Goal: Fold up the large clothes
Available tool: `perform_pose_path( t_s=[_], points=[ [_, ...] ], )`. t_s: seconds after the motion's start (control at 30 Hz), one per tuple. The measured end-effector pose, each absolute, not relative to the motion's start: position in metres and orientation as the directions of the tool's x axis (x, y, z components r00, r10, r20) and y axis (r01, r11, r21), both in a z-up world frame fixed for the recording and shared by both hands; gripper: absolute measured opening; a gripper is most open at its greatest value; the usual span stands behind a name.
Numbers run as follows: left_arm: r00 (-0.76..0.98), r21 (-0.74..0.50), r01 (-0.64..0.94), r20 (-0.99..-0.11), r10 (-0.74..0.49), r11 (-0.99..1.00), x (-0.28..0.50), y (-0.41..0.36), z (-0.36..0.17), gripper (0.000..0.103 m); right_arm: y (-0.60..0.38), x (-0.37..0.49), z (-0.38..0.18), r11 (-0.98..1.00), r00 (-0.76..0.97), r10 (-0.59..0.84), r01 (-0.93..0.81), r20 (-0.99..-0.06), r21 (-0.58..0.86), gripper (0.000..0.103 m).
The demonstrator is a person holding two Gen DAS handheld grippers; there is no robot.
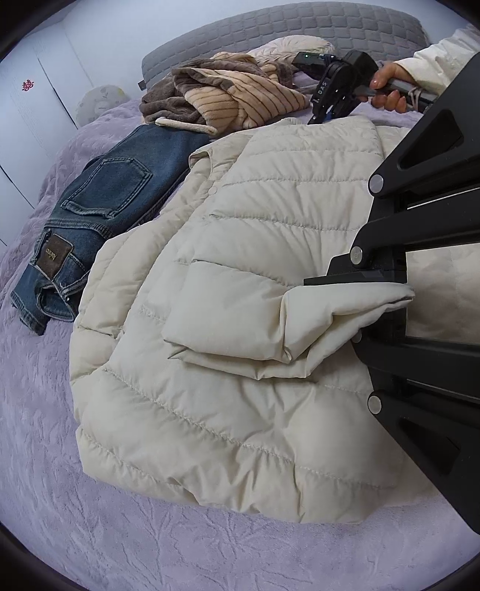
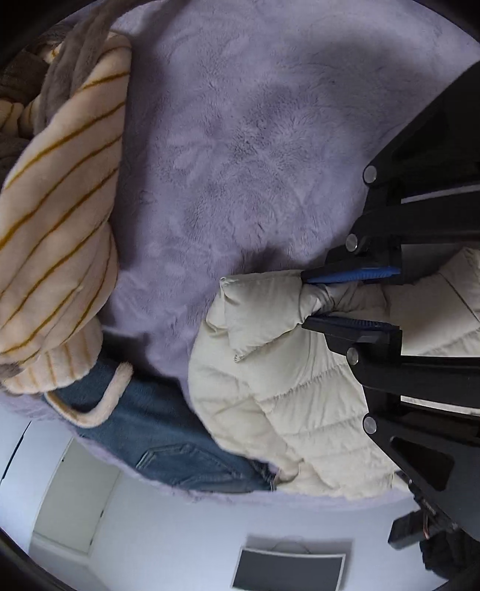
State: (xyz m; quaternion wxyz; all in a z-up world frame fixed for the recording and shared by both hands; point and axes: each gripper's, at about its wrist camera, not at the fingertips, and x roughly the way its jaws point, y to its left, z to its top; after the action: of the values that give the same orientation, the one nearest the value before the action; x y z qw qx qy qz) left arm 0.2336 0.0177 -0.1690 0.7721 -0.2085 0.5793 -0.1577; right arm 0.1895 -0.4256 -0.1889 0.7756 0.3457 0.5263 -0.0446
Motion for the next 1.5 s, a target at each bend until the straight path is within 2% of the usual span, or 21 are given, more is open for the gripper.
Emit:
perform_pose_path(
  t_s=[0.2, 0.33, 0.4, 0.47, 0.57, 0.63, 0.73, 0.8, 0.87, 0.93, 1.1, 1.33, 1.5],
  points=[
    [0.279, -0.492, 0.012, -0.834, -0.475, 0.870, 0.235, 0.012, -0.171, 0.005, -0.425, 0.184, -0.195, 0.775, 0.463, 0.242, 0.436, -0.853, 0.456, 0.015],
    [0.278, -0.485, 0.012, -0.838, -0.469, 0.874, 0.236, 0.013, -0.171, 0.005, -0.433, 0.168, -0.176, 0.788, 0.444, 0.082, 0.519, -0.892, 0.331, 0.017],
    [0.278, -0.489, 0.010, -0.837, -0.472, 0.872, 0.236, 0.012, -0.171, 0.005, -0.434, 0.155, -0.164, 0.784, 0.463, 0.067, 0.523, -0.884, 0.334, 0.017],
    [0.278, -0.487, 0.012, -0.838, -0.470, 0.874, 0.236, 0.012, -0.172, 0.005, -0.425, 0.144, -0.147, 0.814, 0.511, 0.088, 0.458, -0.855, 0.358, 0.017],
    [0.282, -0.468, 0.011, -0.846, -0.452, 0.883, 0.236, 0.010, -0.171, 0.005, -0.390, 0.130, -0.132, 0.899, 0.534, 0.110, 0.305, -0.838, 0.313, 0.017],
    [0.280, -0.445, 0.015, -0.858, -0.431, 0.895, 0.237, 0.006, -0.168, 0.005, -0.368, 0.127, -0.138, 0.936, 0.502, 0.111, 0.238, -0.858, 0.261, 0.017],
    [0.272, -0.403, 0.044, -0.876, -0.399, 0.914, 0.239, 0.005, -0.159, 0.005, -0.353, 0.126, -0.161, 0.955, 0.437, 0.071, 0.229, -0.897, 0.187, 0.017],
    [0.288, -0.353, 0.071, -0.888, -0.358, 0.933, 0.237, 0.008, -0.150, 0.018, -0.355, 0.126, -0.170, 0.946, 0.434, 0.079, 0.252, -0.898, 0.205, 0.017],
    [0.344, -0.244, 0.071, -0.904, -0.253, 0.967, 0.233, 0.017, -0.139, 0.044, -0.357, 0.128, -0.172, 0.942, 0.434, 0.078, 0.262, -0.897, 0.209, 0.017],
    [0.378, -0.192, 0.054, -0.905, -0.198, 0.980, 0.230, 0.032, -0.132, 0.045, -0.357, 0.132, -0.173, 0.944, 0.429, 0.074, 0.260, -0.900, 0.201, 0.018],
    [0.398, -0.194, 0.002, -0.900, -0.179, 0.981, 0.224, 0.058, -0.120, 0.045, -0.359, 0.130, -0.172, 0.943, 0.426, 0.072, 0.264, -0.902, 0.201, 0.020],
    [0.414, -0.211, 0.069, -0.883, -0.220, 0.975, 0.214, 0.036, -0.111, 0.045, -0.356, 0.129, -0.161, 0.942, 0.428, 0.060, 0.274, -0.902, 0.192, 0.021],
    [0.357, -0.142, 0.088, -0.920, -0.164, 0.986, 0.212, 0.019, -0.135, 0.045, -0.356, 0.126, -0.157, 0.943, 0.424, 0.052, 0.278, -0.904, 0.184, 0.021]
  ],
)
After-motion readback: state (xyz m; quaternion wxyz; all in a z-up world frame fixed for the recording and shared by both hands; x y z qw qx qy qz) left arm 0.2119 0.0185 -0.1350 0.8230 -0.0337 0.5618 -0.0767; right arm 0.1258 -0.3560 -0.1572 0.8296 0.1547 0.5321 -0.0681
